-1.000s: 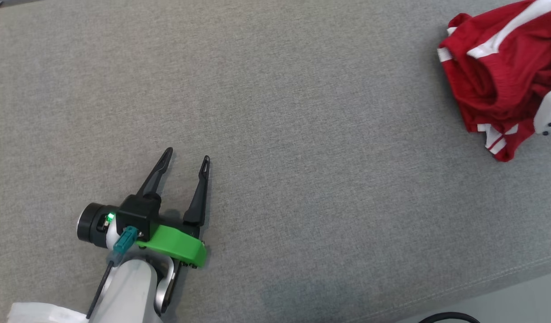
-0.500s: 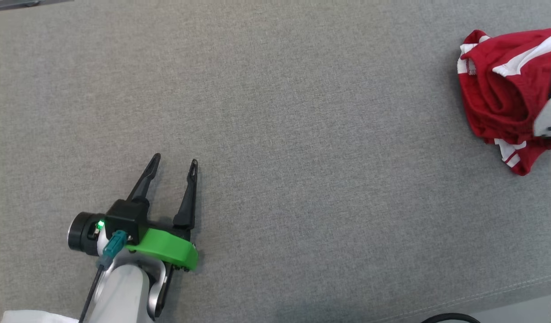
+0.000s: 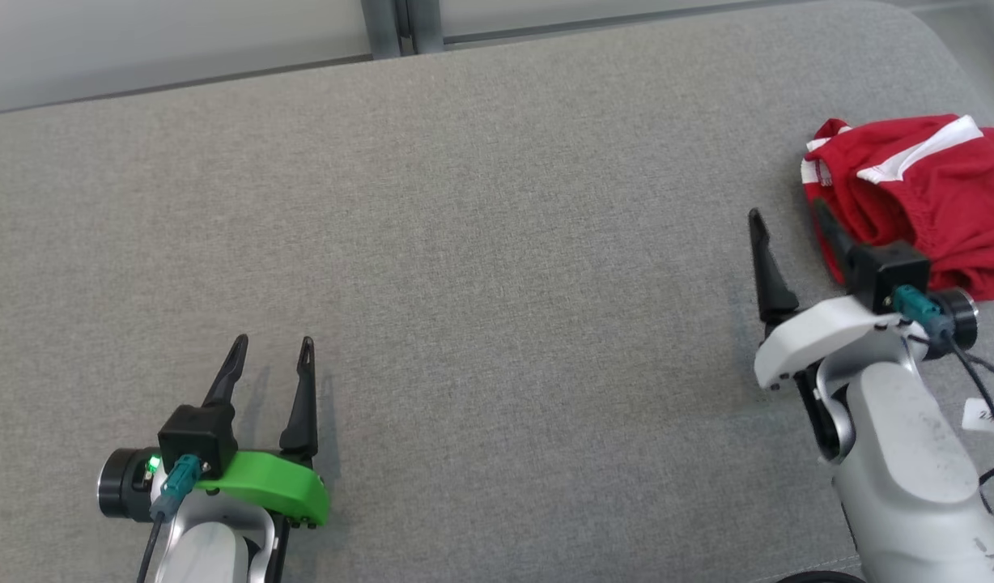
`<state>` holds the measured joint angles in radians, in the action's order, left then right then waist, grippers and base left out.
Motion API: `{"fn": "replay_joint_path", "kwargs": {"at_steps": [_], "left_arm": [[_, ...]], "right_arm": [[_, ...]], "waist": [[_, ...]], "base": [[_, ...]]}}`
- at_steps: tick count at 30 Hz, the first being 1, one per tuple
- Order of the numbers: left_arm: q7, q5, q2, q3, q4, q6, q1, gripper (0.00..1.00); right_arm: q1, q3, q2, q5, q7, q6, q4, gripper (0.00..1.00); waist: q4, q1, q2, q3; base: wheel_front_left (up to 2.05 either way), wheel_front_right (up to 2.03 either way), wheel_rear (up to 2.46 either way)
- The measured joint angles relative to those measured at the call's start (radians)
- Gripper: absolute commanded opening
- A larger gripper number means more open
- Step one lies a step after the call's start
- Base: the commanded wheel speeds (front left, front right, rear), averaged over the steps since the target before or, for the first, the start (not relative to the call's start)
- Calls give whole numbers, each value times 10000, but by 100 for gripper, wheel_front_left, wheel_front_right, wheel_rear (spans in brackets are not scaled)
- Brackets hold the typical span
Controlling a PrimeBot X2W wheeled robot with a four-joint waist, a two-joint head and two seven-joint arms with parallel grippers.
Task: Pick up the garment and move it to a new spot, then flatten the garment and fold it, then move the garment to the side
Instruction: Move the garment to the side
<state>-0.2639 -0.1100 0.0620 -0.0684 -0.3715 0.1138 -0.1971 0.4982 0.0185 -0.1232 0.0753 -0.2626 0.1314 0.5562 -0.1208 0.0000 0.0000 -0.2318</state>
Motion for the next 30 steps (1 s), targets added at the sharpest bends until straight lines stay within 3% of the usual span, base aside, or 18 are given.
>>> {"fn": "replay_joint_path", "kwargs": {"at_steps": [11,30], "left_arm": [[-2,-19,-88,431,-518,-221,312,100],[-2,-163,-113,679,-926,-527,797,100]], "right_arm": [[-1407,140,491,355,0,0,-136,100],[-2514,13,742,-959,0,0,-650,100]], "waist": [[512,0,0,988],[998,0,0,2341]], "base": [[0,0,0],[0,0,0]]}}
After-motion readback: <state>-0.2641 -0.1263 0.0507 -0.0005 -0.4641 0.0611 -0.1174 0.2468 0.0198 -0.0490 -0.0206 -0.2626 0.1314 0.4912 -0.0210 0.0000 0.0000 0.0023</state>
